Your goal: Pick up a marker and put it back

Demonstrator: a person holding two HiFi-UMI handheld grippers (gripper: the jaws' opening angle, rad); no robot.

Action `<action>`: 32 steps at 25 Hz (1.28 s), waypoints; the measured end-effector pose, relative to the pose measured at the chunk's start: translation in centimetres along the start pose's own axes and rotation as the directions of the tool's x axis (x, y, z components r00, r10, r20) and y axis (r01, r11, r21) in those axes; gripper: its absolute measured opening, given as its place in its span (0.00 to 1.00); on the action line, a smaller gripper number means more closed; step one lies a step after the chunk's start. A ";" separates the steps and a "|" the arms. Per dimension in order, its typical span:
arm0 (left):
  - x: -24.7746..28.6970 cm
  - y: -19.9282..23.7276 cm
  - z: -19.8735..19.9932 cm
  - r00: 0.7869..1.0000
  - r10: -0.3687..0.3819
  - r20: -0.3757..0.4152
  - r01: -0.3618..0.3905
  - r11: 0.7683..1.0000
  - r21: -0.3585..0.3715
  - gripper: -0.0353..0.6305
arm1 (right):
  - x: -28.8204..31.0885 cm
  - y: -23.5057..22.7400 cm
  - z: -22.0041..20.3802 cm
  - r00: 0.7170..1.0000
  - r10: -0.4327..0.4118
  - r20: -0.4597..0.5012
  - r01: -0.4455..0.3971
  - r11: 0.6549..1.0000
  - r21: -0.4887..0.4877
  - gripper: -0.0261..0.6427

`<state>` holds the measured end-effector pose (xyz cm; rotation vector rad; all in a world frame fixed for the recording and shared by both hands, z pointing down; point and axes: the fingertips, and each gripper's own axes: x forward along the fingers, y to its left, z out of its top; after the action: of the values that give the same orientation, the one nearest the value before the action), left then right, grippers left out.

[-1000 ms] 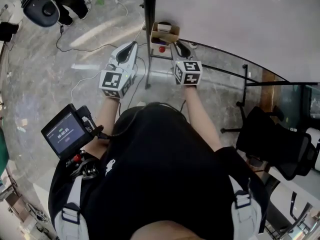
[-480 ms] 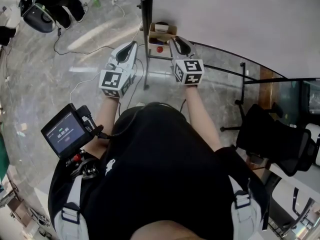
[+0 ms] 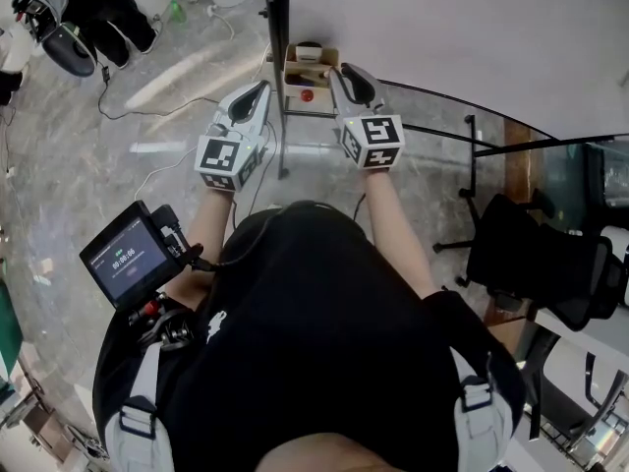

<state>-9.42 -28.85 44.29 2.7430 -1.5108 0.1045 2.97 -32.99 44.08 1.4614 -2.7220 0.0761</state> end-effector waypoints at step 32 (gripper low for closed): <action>1.0 -3.4 2.1 0.991 -0.129 0.018 0.128 0.991 0.029 0.06 | -9.3 3.3 5.4 0.989 -0.076 0.126 0.081 0.996 -0.030 0.16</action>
<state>-5.93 -28.01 42.33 2.8625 -1.3421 0.0980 5.23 -23.83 37.99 1.6143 -2.7421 -0.0681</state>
